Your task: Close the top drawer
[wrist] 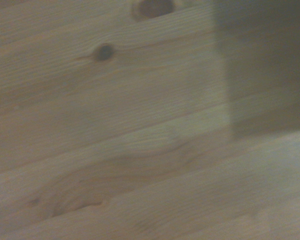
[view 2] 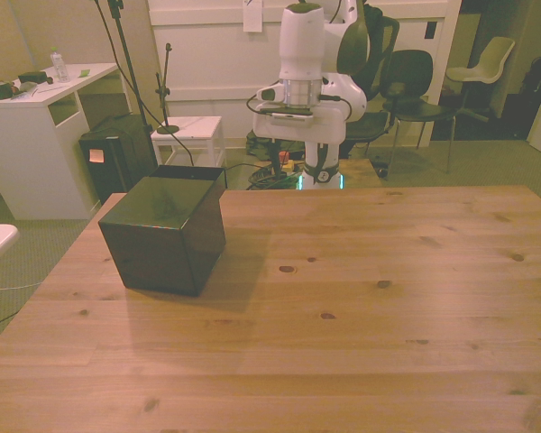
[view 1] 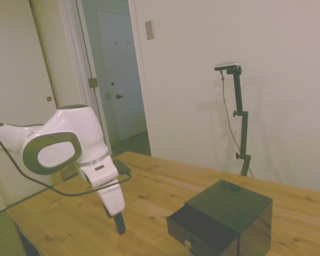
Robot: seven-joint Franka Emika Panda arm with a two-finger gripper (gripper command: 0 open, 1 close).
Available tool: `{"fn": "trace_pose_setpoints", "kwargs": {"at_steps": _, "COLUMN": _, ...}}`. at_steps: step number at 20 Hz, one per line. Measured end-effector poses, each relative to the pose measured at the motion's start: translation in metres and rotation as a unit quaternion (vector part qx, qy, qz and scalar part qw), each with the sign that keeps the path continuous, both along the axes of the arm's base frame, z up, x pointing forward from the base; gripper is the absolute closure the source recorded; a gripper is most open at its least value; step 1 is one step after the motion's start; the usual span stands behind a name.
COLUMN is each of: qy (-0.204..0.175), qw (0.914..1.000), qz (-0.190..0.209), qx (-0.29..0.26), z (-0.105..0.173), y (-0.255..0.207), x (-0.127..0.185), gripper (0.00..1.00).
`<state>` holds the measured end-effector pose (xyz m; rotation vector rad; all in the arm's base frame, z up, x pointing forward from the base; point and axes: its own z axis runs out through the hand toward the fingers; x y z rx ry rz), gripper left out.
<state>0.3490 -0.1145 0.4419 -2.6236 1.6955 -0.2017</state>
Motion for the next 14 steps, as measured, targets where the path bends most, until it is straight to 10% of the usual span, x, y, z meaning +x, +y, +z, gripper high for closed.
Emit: {"fn": "trace_pose_setpoints", "kwargs": {"at_steps": 14, "qy": -0.009, "qw": 0.9983, "qz": -0.057, "qx": -0.003, "z": 0.015, "y": -0.138, "x": -0.032, "gripper": 0.00}}
